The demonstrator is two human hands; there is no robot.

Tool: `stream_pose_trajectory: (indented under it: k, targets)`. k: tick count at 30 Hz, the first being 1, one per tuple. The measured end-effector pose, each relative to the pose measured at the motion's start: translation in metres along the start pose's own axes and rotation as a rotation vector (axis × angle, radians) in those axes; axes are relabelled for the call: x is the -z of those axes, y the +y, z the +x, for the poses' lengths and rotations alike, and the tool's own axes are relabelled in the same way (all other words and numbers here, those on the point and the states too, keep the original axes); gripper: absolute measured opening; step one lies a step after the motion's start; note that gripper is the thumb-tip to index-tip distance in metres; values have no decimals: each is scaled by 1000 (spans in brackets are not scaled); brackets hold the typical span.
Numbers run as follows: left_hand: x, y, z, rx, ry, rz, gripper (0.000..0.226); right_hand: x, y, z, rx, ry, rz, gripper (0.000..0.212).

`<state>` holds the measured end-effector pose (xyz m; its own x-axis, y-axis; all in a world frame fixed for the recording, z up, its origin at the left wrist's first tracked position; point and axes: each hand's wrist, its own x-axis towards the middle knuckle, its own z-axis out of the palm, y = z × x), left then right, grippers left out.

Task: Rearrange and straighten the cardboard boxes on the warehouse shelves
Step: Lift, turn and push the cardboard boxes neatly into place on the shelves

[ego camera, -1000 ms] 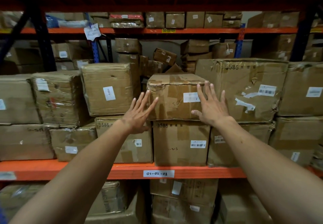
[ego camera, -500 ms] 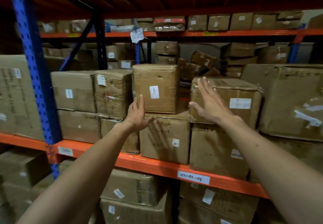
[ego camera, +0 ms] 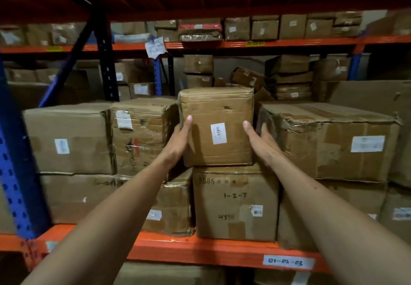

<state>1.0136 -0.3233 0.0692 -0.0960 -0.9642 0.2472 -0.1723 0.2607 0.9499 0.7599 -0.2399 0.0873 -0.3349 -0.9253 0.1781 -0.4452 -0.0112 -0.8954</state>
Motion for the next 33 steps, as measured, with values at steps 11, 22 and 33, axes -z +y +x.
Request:
stream_pose_trajectory:
  k: [11, 22, 33]
  targets:
    - [-2, 16, -9, -35, -66, -130, 81, -39, -1, -3, -65, 130, 84, 94]
    - [3, 41, -96, -74, -94, -112, 91, -13, -9, -85, -45, 181, 85, 82]
    - [-14, 24, -152, 196, -82, -463, 82, 25, -63, -129, 88, 178, -103, 82]
